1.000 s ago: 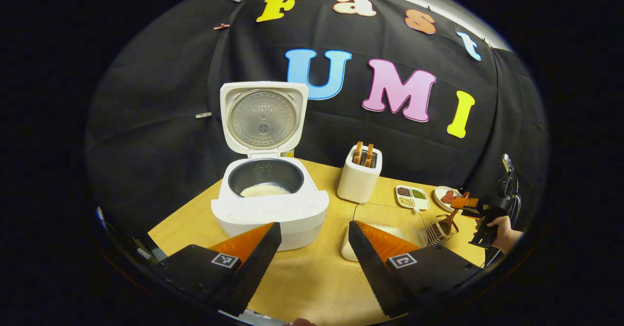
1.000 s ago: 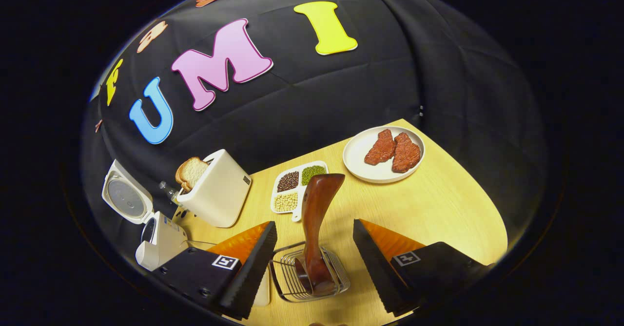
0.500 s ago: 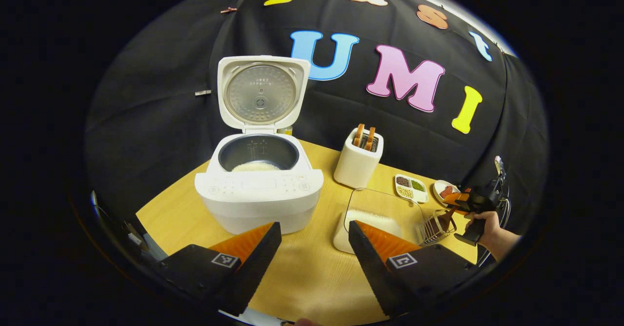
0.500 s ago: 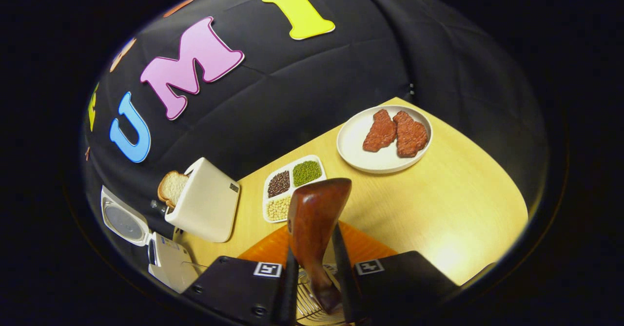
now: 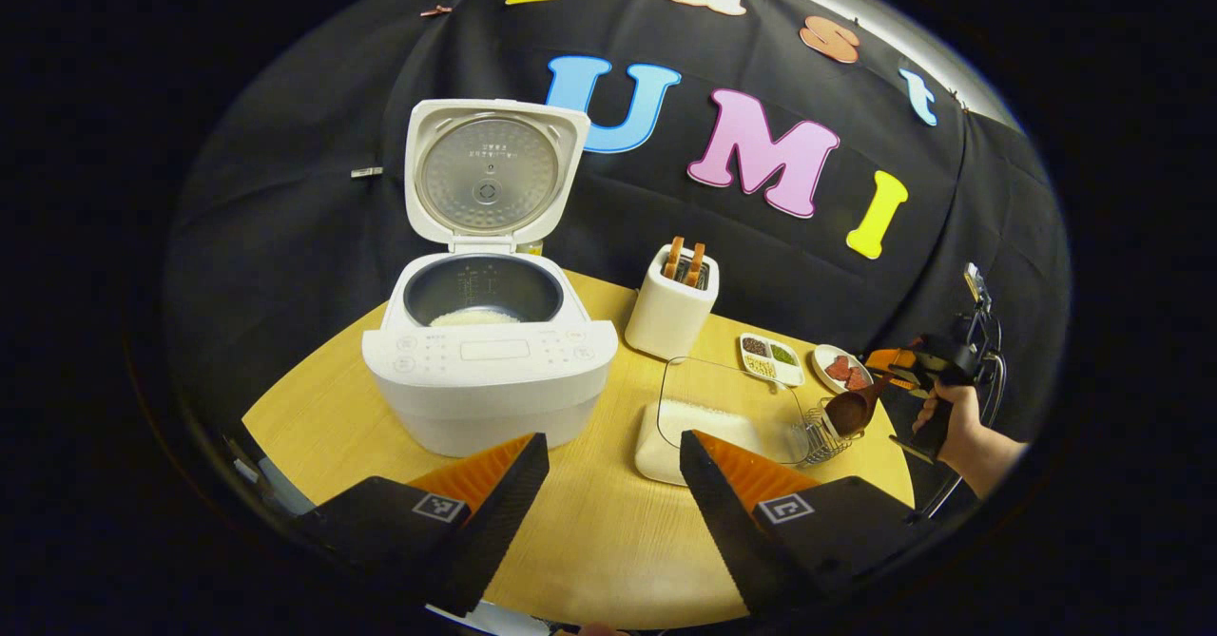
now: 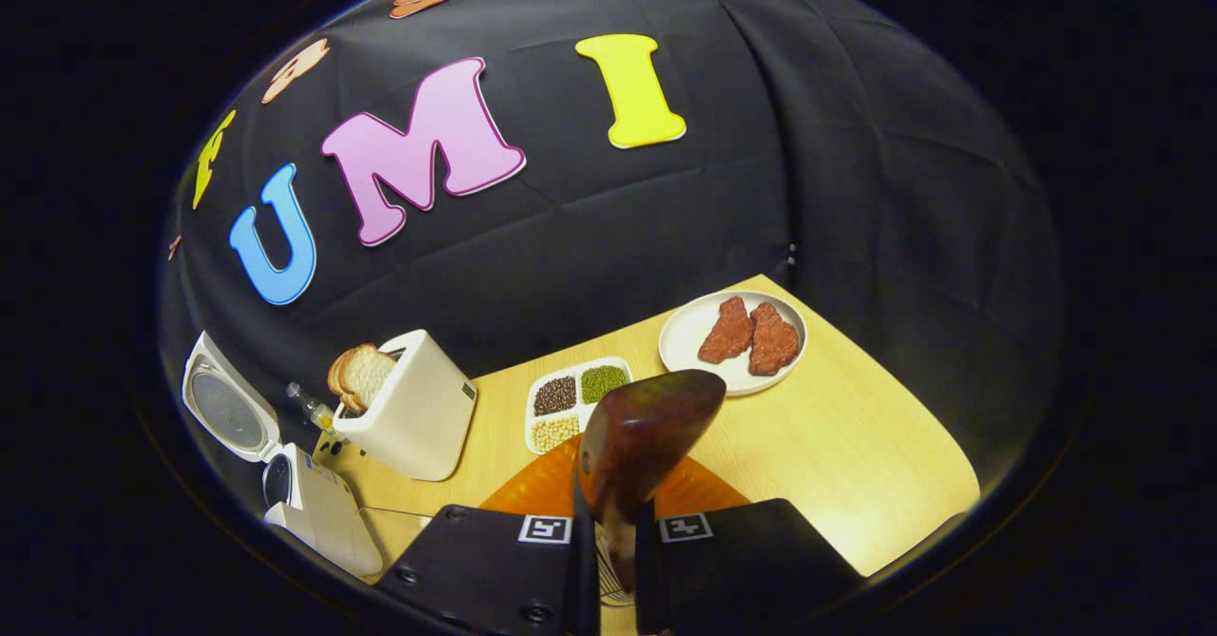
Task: Close the left gripper, press the button to open the rice cooker; take a wooden spoon from the chopstick holder with the right hand, scoop a spoonful of rice and pour it into the rice cooker, then put the wooden spoon back into the chopstick holder.
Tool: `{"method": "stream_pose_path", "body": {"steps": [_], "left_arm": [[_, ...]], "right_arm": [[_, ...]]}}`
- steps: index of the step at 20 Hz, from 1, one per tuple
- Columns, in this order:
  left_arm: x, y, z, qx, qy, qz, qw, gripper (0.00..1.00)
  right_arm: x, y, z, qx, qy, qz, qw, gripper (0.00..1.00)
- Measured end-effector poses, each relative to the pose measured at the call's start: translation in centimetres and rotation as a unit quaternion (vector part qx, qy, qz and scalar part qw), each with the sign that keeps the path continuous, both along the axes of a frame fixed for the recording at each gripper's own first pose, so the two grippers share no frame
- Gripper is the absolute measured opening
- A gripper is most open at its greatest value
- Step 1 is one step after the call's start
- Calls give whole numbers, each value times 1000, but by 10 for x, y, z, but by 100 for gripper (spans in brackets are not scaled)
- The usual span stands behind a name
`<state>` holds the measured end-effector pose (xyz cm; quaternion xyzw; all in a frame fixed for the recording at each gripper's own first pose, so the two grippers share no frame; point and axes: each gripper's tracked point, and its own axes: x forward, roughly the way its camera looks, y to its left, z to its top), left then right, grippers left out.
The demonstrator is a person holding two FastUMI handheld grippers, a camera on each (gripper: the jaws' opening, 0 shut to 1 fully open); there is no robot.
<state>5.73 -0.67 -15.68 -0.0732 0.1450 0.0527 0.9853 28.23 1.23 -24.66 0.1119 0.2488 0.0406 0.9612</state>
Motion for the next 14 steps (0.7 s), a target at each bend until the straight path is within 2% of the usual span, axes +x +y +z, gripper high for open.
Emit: {"method": "stream_pose_path", "body": {"steps": [3, 5, 8, 11, 14], "left_arm": [[-11, 13, 0, -1, -18, -11, 1000, 96], [-19, 28, -11, -13, -17, -6, 1000, 96], [-33, 48, -29, -37, -7, 7, 999, 96], [-46, 68, -44, -18, 9, 22, 1000, 96], [-54, 75, -51, -13, 17, 22, 1000, 96]], "right_arm": [[-13, 12, 34, 7, -21, -3, 1000, 18], [-24, 28, 48, 5, -31, 9, 999, 18], [-42, 62, 60, -6, -42, 45, 998, 18], [-57, 103, 69, -5, -63, 87, 994, 18], [-68, 142, 58, -12, -67, 128, 989, 18]]}}
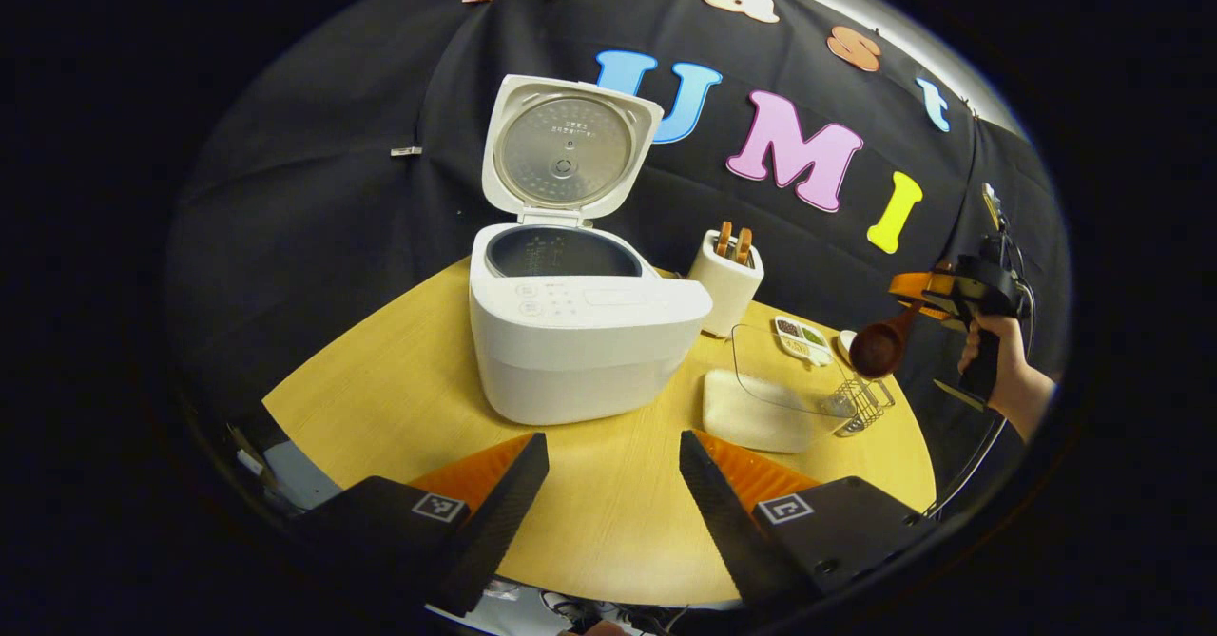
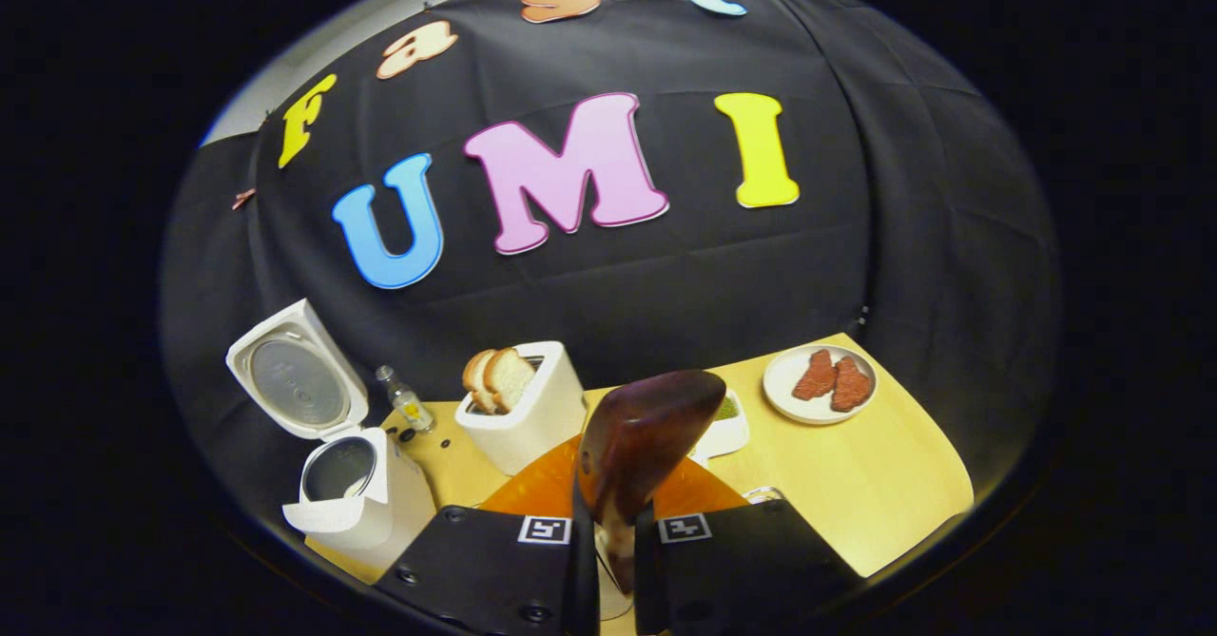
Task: Close the left gripper, press the button to open the rice cooker; take a wooden spoon from the chopstick holder with the right hand, scoop a spoonful of rice and pour it into the rice cooker, then put the wooden spoon back into the chopstick holder.
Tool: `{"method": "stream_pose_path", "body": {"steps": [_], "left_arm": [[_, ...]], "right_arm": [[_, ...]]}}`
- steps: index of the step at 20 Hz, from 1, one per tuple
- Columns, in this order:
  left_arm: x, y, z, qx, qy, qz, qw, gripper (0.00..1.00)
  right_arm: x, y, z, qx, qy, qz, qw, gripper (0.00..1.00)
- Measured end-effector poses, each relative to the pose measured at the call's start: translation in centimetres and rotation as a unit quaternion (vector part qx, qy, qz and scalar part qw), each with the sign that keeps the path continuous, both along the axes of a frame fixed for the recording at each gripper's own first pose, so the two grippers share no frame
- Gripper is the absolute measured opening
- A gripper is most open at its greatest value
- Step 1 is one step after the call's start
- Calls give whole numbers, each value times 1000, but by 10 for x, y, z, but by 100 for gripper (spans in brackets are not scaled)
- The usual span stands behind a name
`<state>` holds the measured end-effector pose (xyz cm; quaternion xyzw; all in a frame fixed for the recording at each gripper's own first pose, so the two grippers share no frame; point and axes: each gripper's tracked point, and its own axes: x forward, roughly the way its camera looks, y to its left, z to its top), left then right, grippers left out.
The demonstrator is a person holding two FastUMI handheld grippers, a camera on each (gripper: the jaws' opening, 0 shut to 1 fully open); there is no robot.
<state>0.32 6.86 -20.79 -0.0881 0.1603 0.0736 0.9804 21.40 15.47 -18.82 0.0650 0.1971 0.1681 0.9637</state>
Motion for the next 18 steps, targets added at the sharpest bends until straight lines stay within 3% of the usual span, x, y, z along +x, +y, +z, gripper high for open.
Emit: {"method": "stream_pose_path", "body": {"steps": [4, 9, 18], "left_arm": [[3, -1, -12, -5, 12, -7, 1000, 96], [15, 1, -28, 1, 21, -47, 999, 98], [15, 15, -41, -63, 13, -33, 997, 96]], "right_arm": [[-7, 27, -36, -56, -15, 26, 998, 19], [-15, 39, -92, -111, -20, 28, 993, 18], [-32, 49, -131, -120, -16, -19, 993, 18]]}}
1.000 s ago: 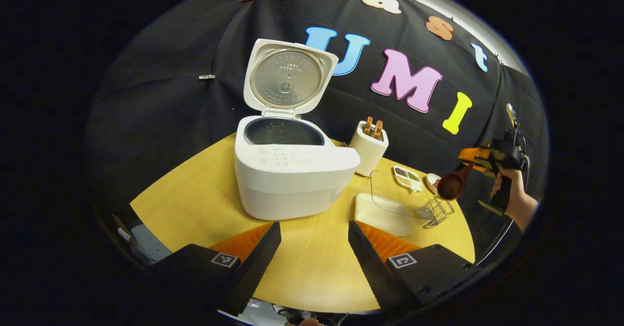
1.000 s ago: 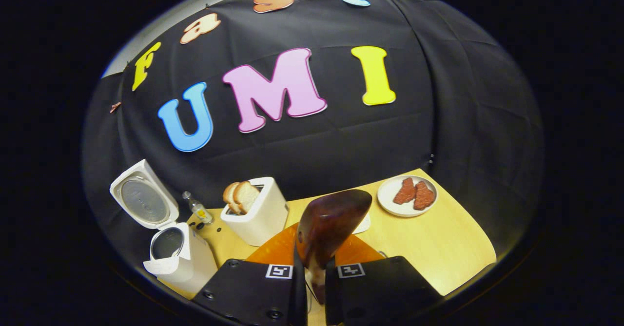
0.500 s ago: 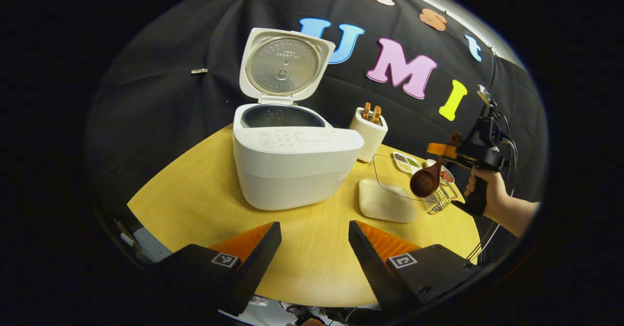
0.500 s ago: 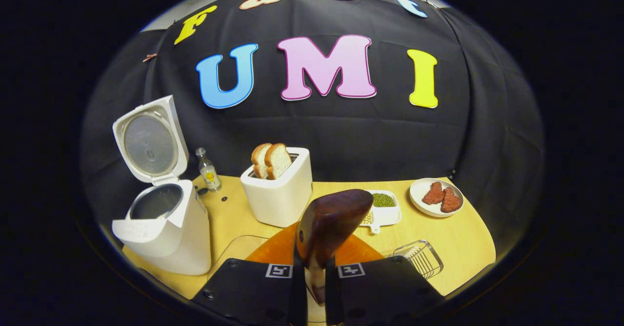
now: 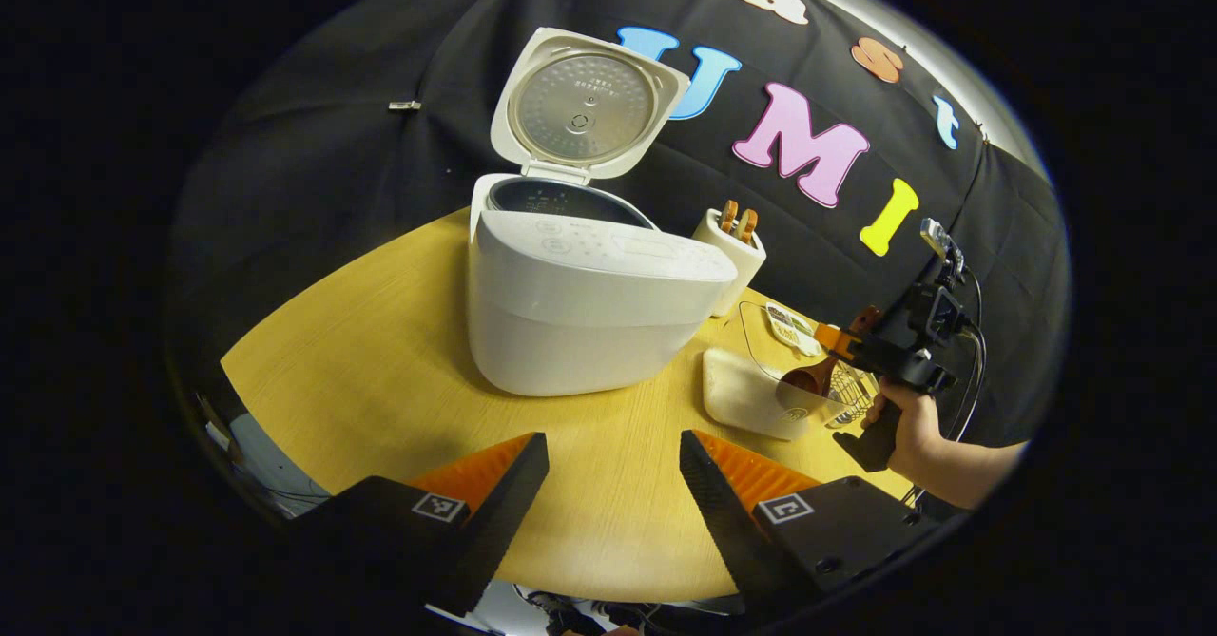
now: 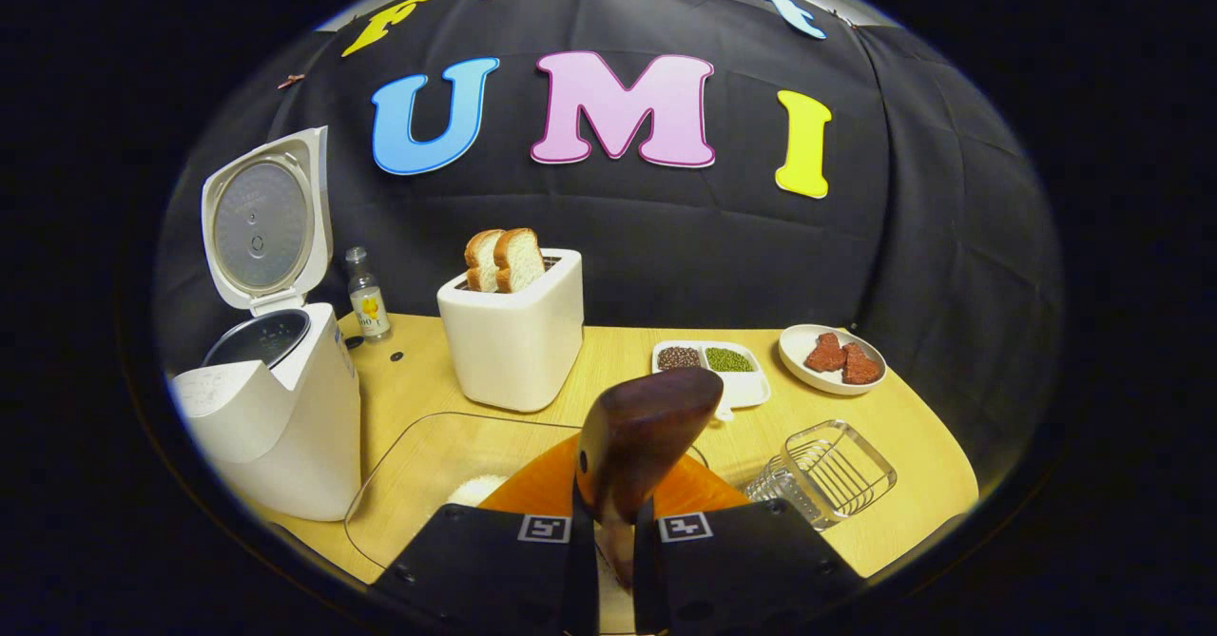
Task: Close the left gripper, press the button to open the rice cooker; take a wooden spoon from the chopstick holder with the right hand, scoop a spoonful of rice and pour it into the rice cooker, then put the wooden spoon back into the chopstick holder.
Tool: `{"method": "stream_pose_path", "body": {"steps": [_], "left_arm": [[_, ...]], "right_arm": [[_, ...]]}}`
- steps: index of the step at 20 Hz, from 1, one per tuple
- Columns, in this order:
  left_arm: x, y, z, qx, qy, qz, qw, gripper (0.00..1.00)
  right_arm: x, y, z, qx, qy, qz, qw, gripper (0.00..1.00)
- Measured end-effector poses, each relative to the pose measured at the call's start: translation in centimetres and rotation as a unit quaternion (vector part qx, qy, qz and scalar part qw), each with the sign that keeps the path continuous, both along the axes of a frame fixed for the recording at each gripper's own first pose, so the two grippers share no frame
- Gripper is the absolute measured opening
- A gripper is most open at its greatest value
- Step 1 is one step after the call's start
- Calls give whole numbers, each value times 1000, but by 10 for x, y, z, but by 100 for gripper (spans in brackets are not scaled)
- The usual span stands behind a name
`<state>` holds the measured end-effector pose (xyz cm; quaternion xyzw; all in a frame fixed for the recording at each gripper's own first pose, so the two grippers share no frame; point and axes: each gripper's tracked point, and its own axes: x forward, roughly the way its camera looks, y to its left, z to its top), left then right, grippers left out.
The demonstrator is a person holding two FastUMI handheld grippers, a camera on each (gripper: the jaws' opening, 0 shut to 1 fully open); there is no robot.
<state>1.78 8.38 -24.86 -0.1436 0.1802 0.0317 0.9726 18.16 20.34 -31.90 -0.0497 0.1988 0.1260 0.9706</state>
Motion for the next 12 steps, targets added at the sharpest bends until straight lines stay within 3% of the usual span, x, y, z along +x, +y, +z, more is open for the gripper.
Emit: {"method": "stream_pose_path", "body": {"steps": [7, 8, 11, 12], "left_arm": [[-8, 10, -2, 2, 1, 2, 1000, 96], [-8, 12, -4, 1, 2, 4, 1000, 95], [-11, 20, -7, -8, 3, 15, 1000, 96], [-12, 22, -7, -11, 3, 18, 1000, 96]], "right_arm": [[-24, 45, -11, 70, 64, 0, 995, 18], [-25, 48, -11, 79, 74, -4, 994, 14], [-25, 57, -14, 105, 104, -13, 989, 19], [-23, 57, -14, 117, 115, -19, 986, 14]]}}
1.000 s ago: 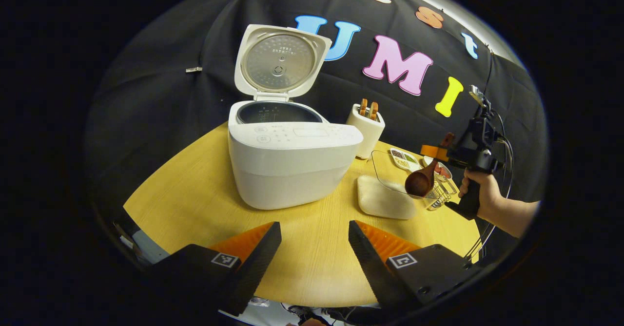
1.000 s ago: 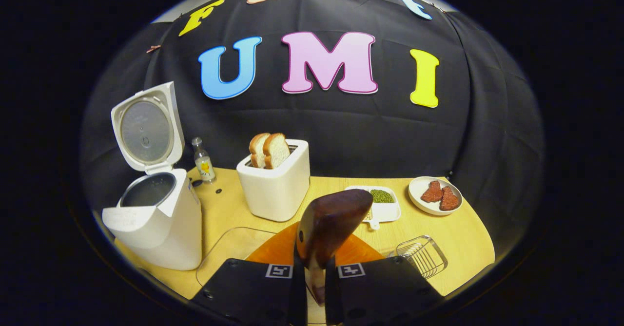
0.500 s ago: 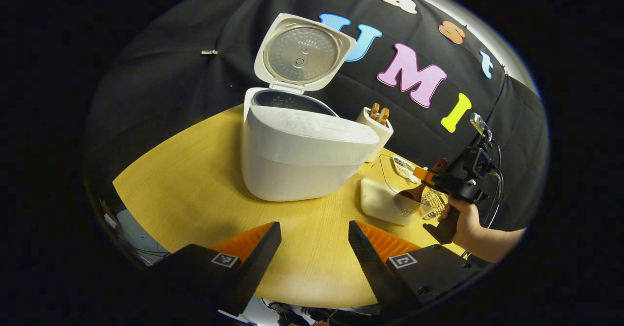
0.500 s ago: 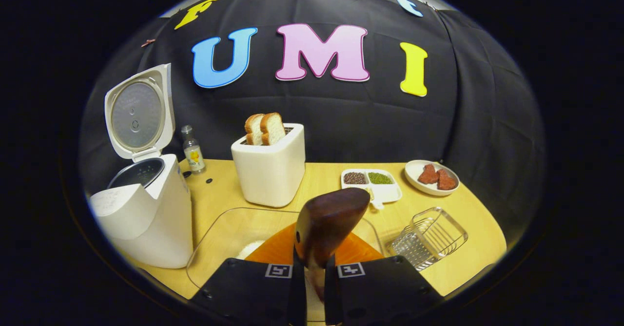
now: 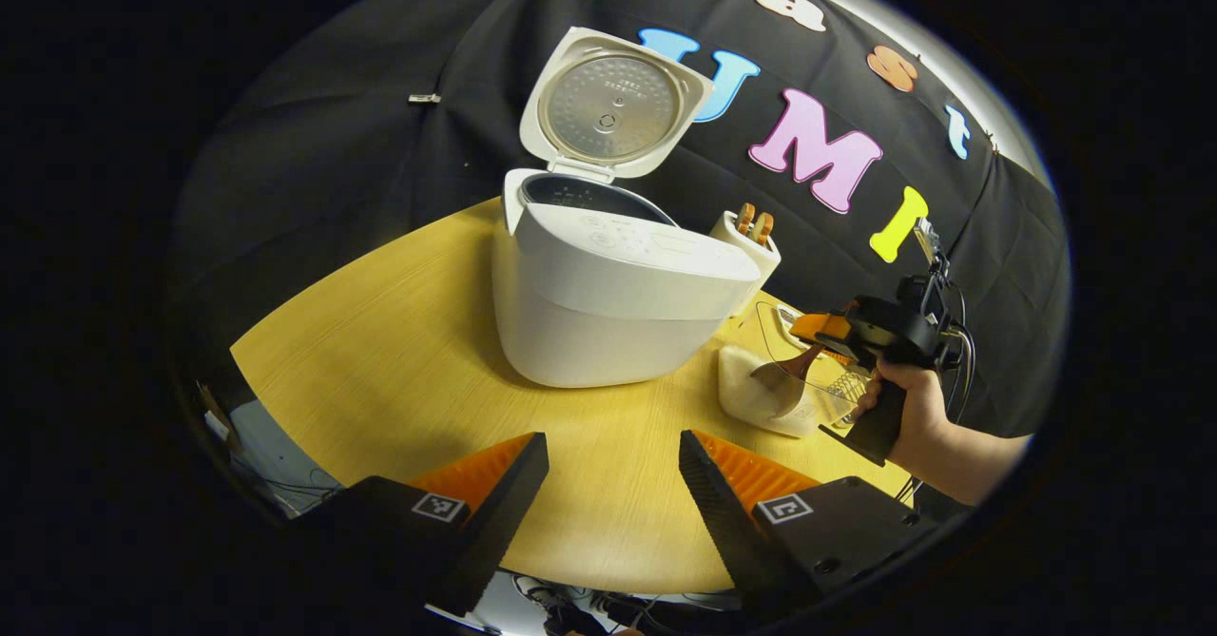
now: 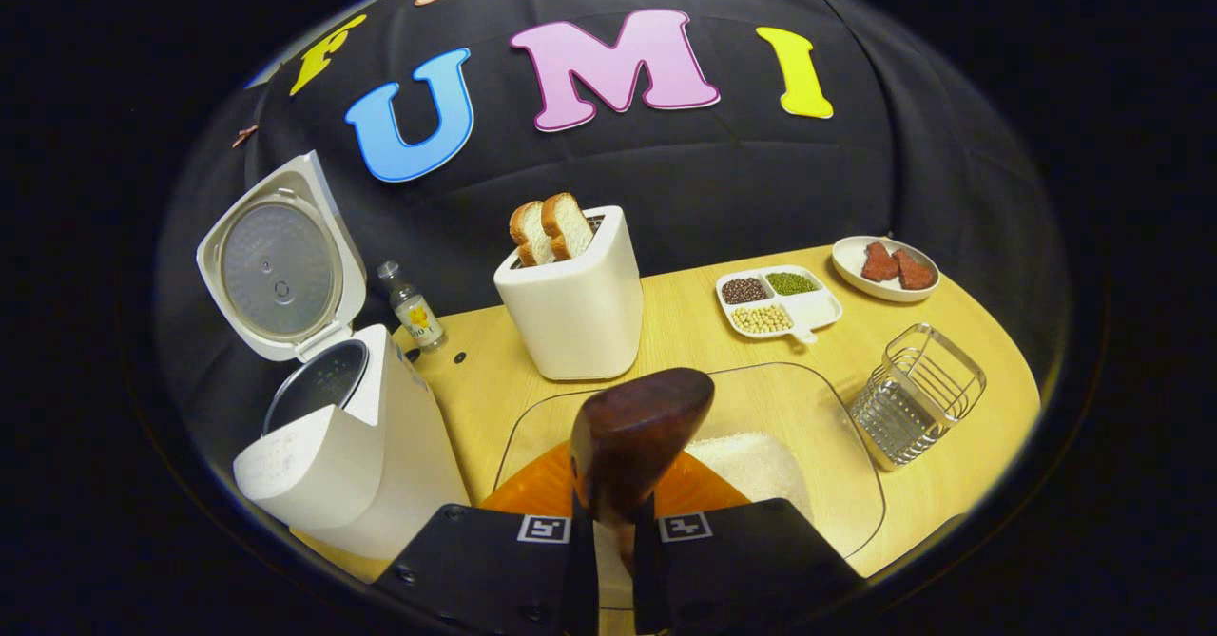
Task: Close the left gripper, press the button to open the rice cooker; take a wooden spoon from the chopstick holder with the right hand, scoop a spoonful of rice and pour it into the rice cooker, then put the wooden spoon back into the chopstick holder.
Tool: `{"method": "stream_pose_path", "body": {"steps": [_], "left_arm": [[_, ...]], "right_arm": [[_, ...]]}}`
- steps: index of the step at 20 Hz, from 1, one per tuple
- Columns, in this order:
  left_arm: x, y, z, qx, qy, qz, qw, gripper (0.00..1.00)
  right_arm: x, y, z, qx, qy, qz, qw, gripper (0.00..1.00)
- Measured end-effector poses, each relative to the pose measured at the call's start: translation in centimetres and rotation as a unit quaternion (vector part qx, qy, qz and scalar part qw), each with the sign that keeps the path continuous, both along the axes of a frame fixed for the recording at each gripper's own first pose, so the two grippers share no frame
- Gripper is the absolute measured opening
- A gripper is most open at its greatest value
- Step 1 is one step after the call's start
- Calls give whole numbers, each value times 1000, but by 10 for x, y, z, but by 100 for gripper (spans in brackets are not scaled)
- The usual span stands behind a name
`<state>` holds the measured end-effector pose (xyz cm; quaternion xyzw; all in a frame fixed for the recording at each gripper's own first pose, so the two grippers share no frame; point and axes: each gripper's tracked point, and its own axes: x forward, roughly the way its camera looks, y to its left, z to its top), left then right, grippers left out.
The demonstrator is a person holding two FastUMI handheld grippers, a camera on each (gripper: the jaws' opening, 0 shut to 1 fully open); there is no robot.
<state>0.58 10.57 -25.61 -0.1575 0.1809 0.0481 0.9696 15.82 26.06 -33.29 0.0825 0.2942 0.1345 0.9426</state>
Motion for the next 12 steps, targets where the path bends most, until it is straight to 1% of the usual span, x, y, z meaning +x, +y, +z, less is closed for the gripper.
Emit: {"method": "stream_pose_path", "body": {"steps": [1, 4, 6, 9, 12], "left_arm": [[-1, 3, -1, -2, 1, 3, 1000, 95], [-2, 8, -5, -5, 2, 10, 1000, 95], [-2, 7, -3, -8, 0, 6, 1000, 96], [0, 4, -4, -15, -2, 3, 1000, 95], [1, -2, -1, -16, -2, 0, 1000, 96]], "right_arm": [[2, 0, -2, 14, 13, -8, 1000, 18], [8, 0, -4, 66, 55, -29, 996, 19], [11, -1, -7, 94, 80, -41, 992, 19], [12, -2, -6, 126, 101, -52, 986, 19], [13, -10, -2, 156, 115, -74, 978, 19]]}}
